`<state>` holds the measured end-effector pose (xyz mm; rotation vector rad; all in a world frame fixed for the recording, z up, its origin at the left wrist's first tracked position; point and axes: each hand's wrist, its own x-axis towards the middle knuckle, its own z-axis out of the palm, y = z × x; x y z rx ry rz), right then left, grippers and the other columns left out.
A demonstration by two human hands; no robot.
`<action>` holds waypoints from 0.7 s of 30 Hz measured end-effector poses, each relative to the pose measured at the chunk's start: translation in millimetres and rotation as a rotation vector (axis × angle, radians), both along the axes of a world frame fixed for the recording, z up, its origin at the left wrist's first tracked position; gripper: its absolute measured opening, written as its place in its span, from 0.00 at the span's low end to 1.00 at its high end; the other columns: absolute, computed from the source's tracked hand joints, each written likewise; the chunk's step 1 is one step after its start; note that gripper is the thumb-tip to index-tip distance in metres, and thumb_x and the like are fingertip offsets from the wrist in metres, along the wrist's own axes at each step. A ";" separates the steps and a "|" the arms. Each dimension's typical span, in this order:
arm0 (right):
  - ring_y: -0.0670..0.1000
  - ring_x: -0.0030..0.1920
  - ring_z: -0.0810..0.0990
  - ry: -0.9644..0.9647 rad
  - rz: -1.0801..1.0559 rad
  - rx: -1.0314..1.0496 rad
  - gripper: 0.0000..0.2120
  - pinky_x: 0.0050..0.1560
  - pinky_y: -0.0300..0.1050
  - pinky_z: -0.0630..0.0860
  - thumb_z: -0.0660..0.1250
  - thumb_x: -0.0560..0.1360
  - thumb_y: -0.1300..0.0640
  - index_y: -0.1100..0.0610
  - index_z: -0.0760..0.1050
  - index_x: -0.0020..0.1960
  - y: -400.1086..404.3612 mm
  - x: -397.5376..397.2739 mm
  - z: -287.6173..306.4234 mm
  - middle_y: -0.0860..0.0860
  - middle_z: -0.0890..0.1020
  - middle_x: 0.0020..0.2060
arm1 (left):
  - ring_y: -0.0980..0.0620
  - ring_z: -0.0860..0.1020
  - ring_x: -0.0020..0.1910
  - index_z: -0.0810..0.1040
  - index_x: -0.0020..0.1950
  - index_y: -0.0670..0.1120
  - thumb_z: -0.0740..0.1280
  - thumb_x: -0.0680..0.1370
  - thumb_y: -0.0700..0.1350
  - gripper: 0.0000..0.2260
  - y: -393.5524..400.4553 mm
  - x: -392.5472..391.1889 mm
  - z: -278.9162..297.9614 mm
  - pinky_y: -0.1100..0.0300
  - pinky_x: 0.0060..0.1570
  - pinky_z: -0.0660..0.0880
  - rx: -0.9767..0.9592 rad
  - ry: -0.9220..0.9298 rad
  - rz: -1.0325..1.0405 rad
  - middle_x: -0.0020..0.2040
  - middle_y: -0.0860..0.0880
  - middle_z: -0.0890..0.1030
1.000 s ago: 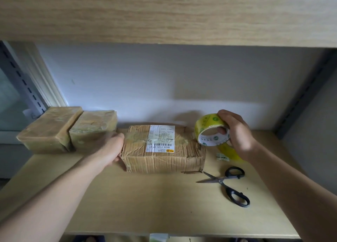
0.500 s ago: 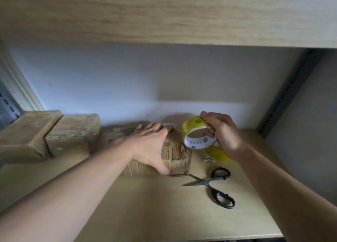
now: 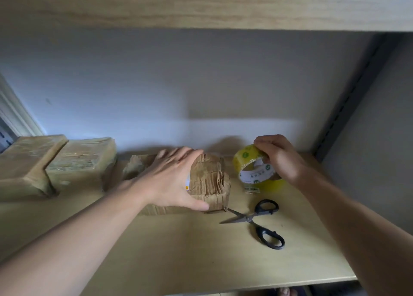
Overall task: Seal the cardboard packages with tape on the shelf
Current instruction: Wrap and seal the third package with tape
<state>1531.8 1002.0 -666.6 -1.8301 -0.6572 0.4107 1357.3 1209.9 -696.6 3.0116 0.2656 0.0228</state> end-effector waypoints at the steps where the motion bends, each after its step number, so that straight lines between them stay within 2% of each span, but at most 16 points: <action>1: 0.51 0.41 0.78 -0.003 0.019 -0.018 0.14 0.53 0.49 0.71 0.66 0.82 0.54 0.60 0.82 0.42 0.7 -1.1 -1.2 0.47 0.78 0.35 | 0.51 0.61 0.77 0.53 0.81 0.53 0.64 0.60 0.80 0.57 0.1 -2.9 -0.6 0.47 0.76 0.58 -0.026 -0.034 -0.004 0.77 0.55 0.61; 3: 0.47 0.42 0.77 0.019 0.014 -0.014 0.14 0.58 0.51 0.73 0.66 0.82 0.53 0.51 0.80 0.38 0.5 -3.1 -4.3 0.42 0.78 0.36 | 0.52 0.62 0.77 0.56 0.82 0.53 0.61 0.62 0.82 0.55 1.7 -10.1 0.1 0.51 0.77 0.59 -0.047 -0.083 -0.003 0.78 0.56 0.60; 5: 0.47 0.48 0.78 0.043 -0.011 0.011 0.11 0.66 0.55 0.73 0.65 0.83 0.55 0.50 0.80 0.42 -0.8 -1.5 -8.3 0.41 0.77 0.43 | 0.52 0.59 0.79 0.54 0.83 0.53 0.55 0.62 0.85 0.56 9.8 -21.1 3.4 0.51 0.78 0.58 -0.018 -0.068 0.019 0.81 0.55 0.57; 7: 0.49 0.53 0.79 0.047 -0.006 0.018 0.11 0.67 0.55 0.74 0.65 0.83 0.55 0.46 0.79 0.43 -1.6 0.0 -9.4 0.41 0.78 0.46 | 0.51 0.55 0.81 0.49 0.84 0.52 0.47 0.62 0.86 0.58 23.8 -36.0 5.1 0.50 0.80 0.54 -0.001 -0.024 0.067 0.83 0.53 0.52; 10: 0.49 0.51 0.79 0.017 0.025 0.005 0.15 0.57 0.50 0.74 0.64 0.83 0.54 0.43 0.79 0.39 0.0 -3.0 -6.9 0.40 0.79 0.43 | 0.54 0.44 0.83 0.41 0.84 0.52 0.42 0.63 0.86 0.58 39.0 -53.9 3.5 0.49 0.81 0.47 0.006 0.044 0.112 0.84 0.52 0.44; 13: 0.49 0.50 0.79 0.026 -0.043 0.088 0.11 0.47 0.45 0.72 0.64 0.83 0.54 0.43 0.76 0.44 3.0 -6.0 -1.2 0.41 0.78 0.46 | 0.57 0.36 0.81 0.37 0.83 0.52 0.42 0.63 0.86 0.58 41.6 -59.2 -1.1 0.47 0.82 0.44 -0.050 0.041 0.105 0.83 0.54 0.37; 16: 0.47 0.46 0.78 -0.018 -0.062 0.081 0.12 0.42 0.42 0.70 0.63 0.83 0.56 0.45 0.76 0.42 4.8 -6.3 -1.3 0.42 0.78 0.43 | 0.60 0.38 0.81 0.42 0.84 0.52 0.46 0.65 0.85 0.56 44.8 -60.9 -3.5 0.48 0.82 0.46 -0.210 -0.056 0.135 0.84 0.56 0.41; 18: 0.47 0.48 0.78 -0.027 -0.060 0.045 0.12 0.48 0.44 0.73 0.64 0.83 0.55 0.45 0.77 0.42 4.5 -9.0 -3.1 0.41 0.78 0.44 | 0.60 0.39 0.81 0.43 0.84 0.51 0.47 0.63 0.87 0.60 44.4 -61.5 -4.5 0.50 0.82 0.45 -0.219 -0.056 0.144 0.84 0.54 0.43; 20: 0.47 0.51 0.79 -0.051 -0.047 -0.002 0.11 0.60 0.50 0.76 0.65 0.83 0.54 0.45 0.79 0.43 3.5 -5.8 -8.4 0.41 0.80 0.47 | 0.57 0.39 0.81 0.42 0.84 0.50 0.49 0.57 0.88 0.65 41.5 -59.9 -4.5 0.55 0.81 0.42 -0.170 -0.011 0.144 0.84 0.53 0.42; 21: 0.47 0.52 0.80 -0.069 -0.043 -0.022 0.11 0.62 0.52 0.76 0.65 0.83 0.53 0.45 0.80 0.42 2.6 -2.8 -11.6 0.41 0.81 0.46 | 0.56 0.40 0.82 0.41 0.84 0.49 0.51 0.56 0.88 0.67 40.2 -59.2 -4.4 0.58 0.80 0.42 -0.146 0.008 0.149 0.84 0.53 0.42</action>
